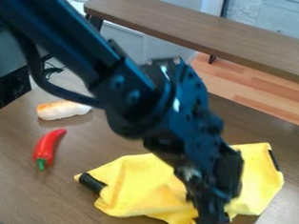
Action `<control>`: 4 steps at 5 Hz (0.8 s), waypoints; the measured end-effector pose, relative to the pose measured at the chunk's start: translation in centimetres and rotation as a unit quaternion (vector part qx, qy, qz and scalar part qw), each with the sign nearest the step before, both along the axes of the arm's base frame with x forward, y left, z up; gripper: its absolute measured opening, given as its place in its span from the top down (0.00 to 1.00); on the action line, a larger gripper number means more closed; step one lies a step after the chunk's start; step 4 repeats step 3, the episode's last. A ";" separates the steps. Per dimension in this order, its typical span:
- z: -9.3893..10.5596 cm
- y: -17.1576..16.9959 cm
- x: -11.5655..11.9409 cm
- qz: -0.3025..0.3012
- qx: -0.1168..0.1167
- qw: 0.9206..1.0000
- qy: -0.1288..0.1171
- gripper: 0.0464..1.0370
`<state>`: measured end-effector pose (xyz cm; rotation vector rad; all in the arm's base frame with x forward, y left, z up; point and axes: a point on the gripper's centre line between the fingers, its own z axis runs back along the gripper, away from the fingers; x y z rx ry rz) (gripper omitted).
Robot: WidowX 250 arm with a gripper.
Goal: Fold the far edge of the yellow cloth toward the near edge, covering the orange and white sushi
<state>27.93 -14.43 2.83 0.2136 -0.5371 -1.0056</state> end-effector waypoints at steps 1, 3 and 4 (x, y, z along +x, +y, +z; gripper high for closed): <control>-0.6 -0.6 -1.4 -0.021 -0.003 0.999 0.037 0.56; 2.1 0.8 -3.0 -0.119 -0.120 0.965 0.201 0.05; 2.1 0.8 -3.0 -0.119 -0.120 0.965 0.201 0.05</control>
